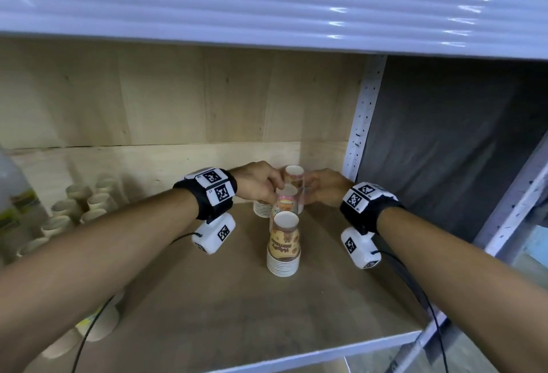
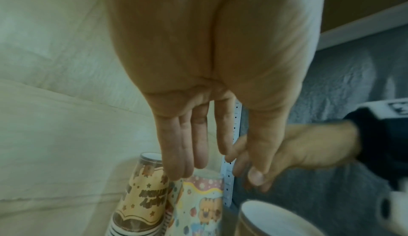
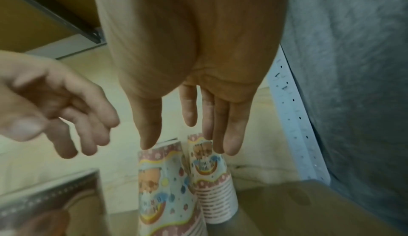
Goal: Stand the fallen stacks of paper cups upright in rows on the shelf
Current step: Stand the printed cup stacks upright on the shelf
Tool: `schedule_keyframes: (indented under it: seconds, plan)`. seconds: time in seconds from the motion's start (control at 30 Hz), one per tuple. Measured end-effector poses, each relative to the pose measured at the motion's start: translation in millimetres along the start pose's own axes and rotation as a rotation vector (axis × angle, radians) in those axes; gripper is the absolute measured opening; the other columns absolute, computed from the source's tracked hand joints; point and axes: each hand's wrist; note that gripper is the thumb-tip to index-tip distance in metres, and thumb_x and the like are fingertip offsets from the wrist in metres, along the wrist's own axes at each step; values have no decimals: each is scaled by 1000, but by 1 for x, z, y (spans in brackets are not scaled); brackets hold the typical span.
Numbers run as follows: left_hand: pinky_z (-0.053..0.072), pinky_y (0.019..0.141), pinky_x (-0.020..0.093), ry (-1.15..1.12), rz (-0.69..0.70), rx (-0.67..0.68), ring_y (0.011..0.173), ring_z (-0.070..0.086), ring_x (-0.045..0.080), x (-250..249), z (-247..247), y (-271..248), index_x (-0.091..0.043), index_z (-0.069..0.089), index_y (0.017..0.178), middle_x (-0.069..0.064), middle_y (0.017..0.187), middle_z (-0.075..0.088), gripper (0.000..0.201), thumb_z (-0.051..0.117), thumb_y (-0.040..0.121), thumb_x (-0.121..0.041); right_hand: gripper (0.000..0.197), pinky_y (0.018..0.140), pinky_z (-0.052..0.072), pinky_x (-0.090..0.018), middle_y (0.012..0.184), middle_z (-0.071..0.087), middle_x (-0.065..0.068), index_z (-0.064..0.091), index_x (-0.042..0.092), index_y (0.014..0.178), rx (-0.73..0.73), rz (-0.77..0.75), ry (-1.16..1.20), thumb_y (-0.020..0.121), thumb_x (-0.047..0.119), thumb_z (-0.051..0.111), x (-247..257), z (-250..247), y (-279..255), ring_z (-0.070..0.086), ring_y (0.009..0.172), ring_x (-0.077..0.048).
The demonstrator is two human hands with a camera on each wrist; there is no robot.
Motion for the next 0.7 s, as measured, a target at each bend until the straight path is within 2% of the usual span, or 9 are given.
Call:
schedule_keyframes:
  seconds: [0.07,0.17,0.27,0.33,0.4,0.47,0.57,0.67,0.7]
  plan:
    - [48,86,23,-5,-4,33,103,60,12,-2,4,-6,-25,66,121,-7,111,63,41,75,82,-31,52,93,54,-41,101,73,13,71,38,105,5,-32,38,56,28,84,-10,5,6,68,98,-12]
    - [50,93,29,11,-9,80,105,60,12,-5,13,-11,-27,64,124,-6,114,63,50,78,78,-38,55,91,55,-38,101,73,12,68,32,113,18,-82,93,62,17,85,-11,9,7,69,96,-11]
    - [51,90,30,28,2,99,105,59,12,-8,25,-13,-28,63,124,-5,115,63,51,78,77,-42,64,91,56,-41,103,74,11,68,32,113,14,-109,138,53,33,91,-15,14,13,70,98,-12]
    - [52,86,29,9,19,102,103,60,12,-10,32,-15,-27,65,117,-5,113,64,45,79,77,-39,68,88,58,-41,102,74,8,68,30,111,16,-125,113,47,45,89,-16,18,20,70,98,-13]
    - [50,78,23,-25,37,112,97,60,9,-12,38,-17,-27,65,110,-8,108,65,36,80,77,-34,53,86,58,-41,101,72,4,67,22,103,11,-121,66,56,36,87,-10,19,21,69,98,-18]
    - [44,71,16,-55,43,115,91,57,1,-14,42,-19,-23,67,111,-9,106,64,35,79,79,-28,34,88,56,-39,104,68,-4,64,16,102,3,-139,-19,73,20,81,-4,22,23,66,102,-23]
    - [48,75,18,-88,19,69,96,60,7,-14,47,-19,-23,68,110,-7,110,66,37,81,76,-27,33,86,51,-33,106,64,-8,64,11,111,-33,-131,-109,81,22,73,0,28,28,62,103,-25]
    - [52,81,23,-98,-4,54,99,61,9,-13,49,-19,-23,67,111,-6,110,66,39,81,75,-29,12,80,55,-37,98,64,-6,64,20,95,-20,-159,-168,83,23,65,6,33,31,65,99,-27]
    - [53,83,26,-97,-9,51,99,61,10,-13,50,-19,-24,67,111,-7,110,66,40,82,74,-30,8,82,55,-38,100,64,-8,64,17,93,-18,-164,-182,86,20,64,9,34,31,64,101,-28]
Point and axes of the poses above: each hand's wrist, its own y-axis towards the middle knuckle, its own z-axis out of the palm, x = y × z
